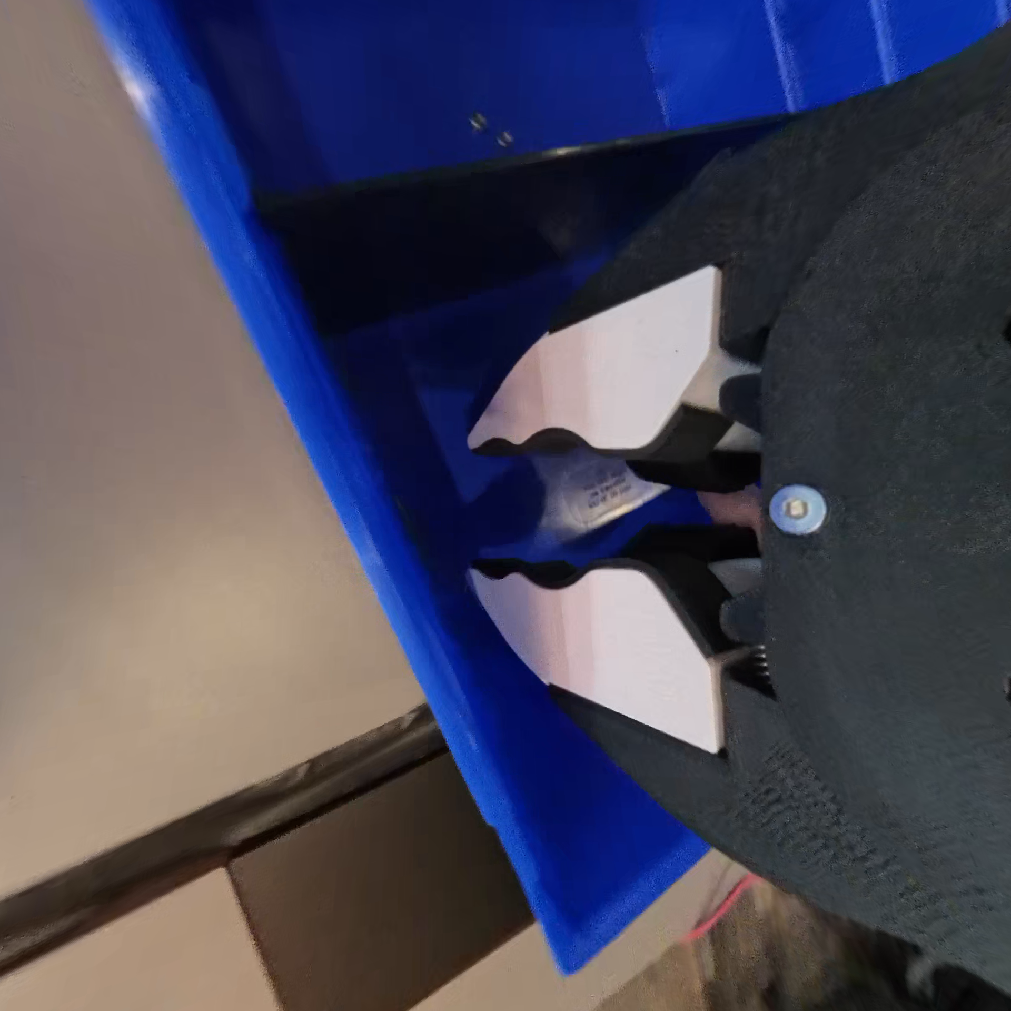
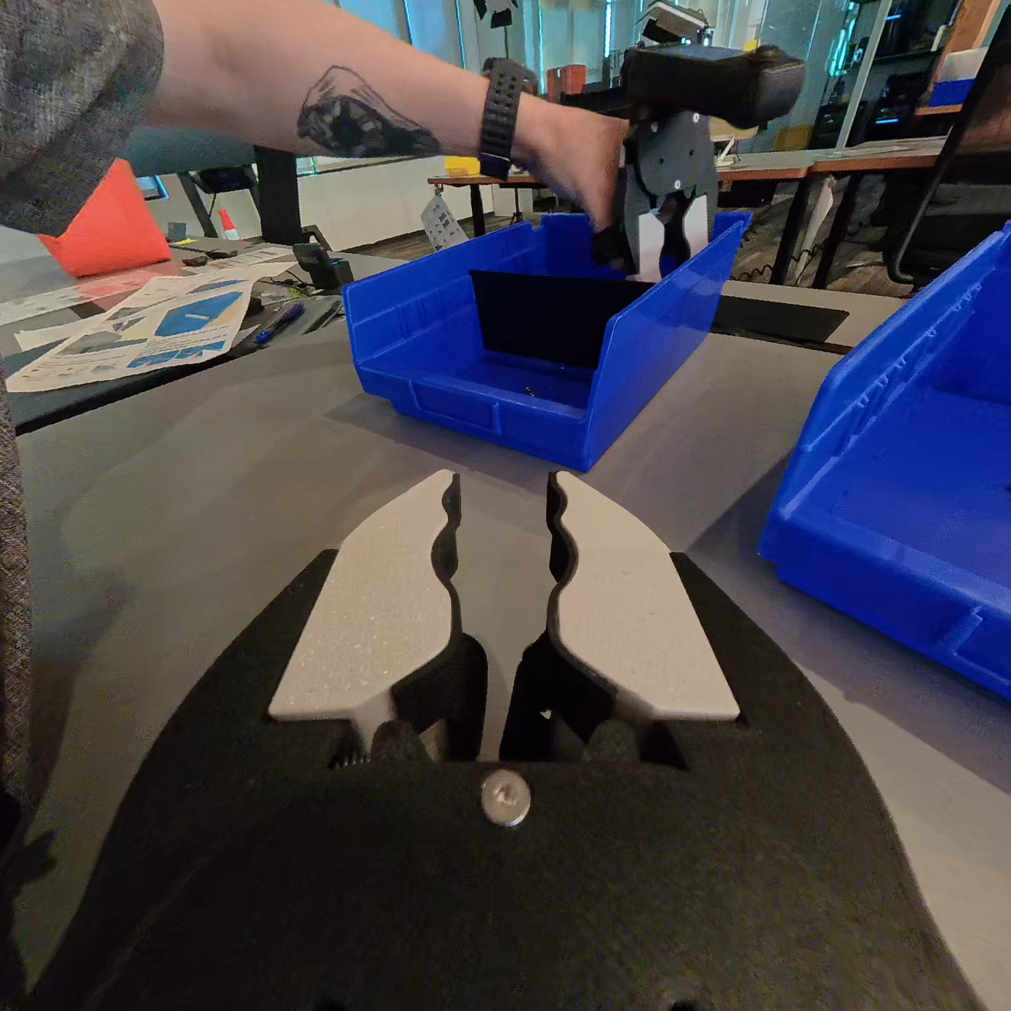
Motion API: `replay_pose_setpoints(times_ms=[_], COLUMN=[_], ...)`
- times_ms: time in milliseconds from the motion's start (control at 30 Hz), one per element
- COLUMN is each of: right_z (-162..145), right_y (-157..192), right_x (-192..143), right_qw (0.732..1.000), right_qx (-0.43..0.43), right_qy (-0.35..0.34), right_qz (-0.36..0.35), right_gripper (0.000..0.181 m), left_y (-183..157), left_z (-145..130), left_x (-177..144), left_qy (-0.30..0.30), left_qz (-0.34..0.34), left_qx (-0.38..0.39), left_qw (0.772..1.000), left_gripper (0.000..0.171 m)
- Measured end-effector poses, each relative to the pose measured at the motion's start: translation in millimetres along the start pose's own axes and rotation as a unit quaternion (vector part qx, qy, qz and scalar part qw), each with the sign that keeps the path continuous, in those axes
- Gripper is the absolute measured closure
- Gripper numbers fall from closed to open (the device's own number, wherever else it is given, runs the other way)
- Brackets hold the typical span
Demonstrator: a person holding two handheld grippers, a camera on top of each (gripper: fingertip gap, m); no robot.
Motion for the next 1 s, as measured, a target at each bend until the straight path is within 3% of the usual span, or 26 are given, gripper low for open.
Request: replay_pose_setpoints(times_ms=[133,367,667,1000], right_z=[0,2,2,1], right_y=[0,1,0,0], right_x=[-1,-4,-6,-8], right_qw=[1.000,1.000,1.000,1.000], right_qx=[-0.001,-0.001,0.005,0.006], right_qy=[-0.001,-0.005,-0.006,-0.005], right_qz=[0.000,0.002,0.007,0.009], right_gripper=[0.152,0.153,0.154,0.155], left_y=[6,3,0,5], left_z=[8,8,14,16], left_x=[-6,8,22,28], left_qy=[-0.067,-0.084,-0.099,-0.090], left_qz=[0.010,0.011,-0.001,0.039], left_qx=[-0.147,-0.212,-0.244,-0.196], left_qw=[0.987,0.974,0.965,0.976], left_gripper=[0.137,0.107,0.102,0.108])
Point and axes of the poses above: each gripper's, where its closed fingertips meet, x out along the fingers, z out of its top, y = z × x across the jaws, the point moved 1 cm from there along -x, back along the fingers
